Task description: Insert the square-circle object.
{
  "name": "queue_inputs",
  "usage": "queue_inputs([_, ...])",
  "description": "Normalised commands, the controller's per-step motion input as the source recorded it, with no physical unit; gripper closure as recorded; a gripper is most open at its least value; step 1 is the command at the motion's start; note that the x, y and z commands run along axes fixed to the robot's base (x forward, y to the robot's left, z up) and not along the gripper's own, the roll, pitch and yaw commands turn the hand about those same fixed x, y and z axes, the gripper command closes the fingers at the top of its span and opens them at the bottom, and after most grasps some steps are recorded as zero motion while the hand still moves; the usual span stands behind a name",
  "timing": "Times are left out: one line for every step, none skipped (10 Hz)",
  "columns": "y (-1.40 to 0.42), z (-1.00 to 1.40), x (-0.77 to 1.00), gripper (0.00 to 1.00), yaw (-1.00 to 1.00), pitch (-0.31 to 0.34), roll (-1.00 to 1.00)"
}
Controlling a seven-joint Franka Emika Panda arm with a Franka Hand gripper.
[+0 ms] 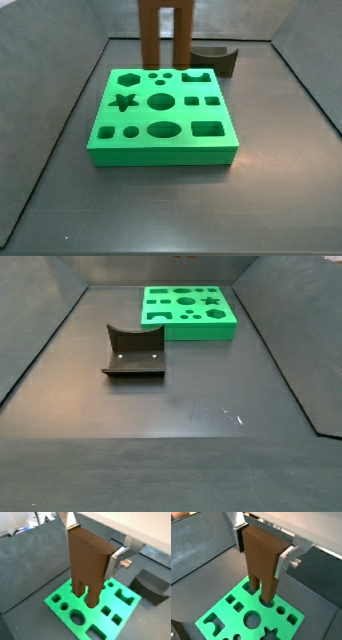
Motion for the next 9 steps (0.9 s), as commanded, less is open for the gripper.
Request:
queue_inputs([-0.61,-1.00,-0.53,1.00,0.20,-0.011,0.17])
queue_inputs([-0.54,-0.95,-0.58,1.00,0.18,-0.036,0.21])
queue_inputs([-0.44,-0.89,-0.45,1.00,0.14,-0.064,0.23])
queue_inputs([-0.18,-0.76,-0.22,1.00,0.02,-0.030,0.19])
queue_inputs([0.00,-0.67,-0.30,1.00,0.00,-0.010,0.18])
queue_inputs([0.00,-0.64,-0.64,1.00,0.07,-0.156,0.11])
queue_inputs([0.15,-0.41,-0.31,1.00,0.03,-0.130,0.00])
queue_inputs([0.07,-0.38,-0.10,1.00,0.11,-0.106,0.00])
queue_inputs([0.00,-0.37,0.00,1.00,0.09,-0.059,-0.03])
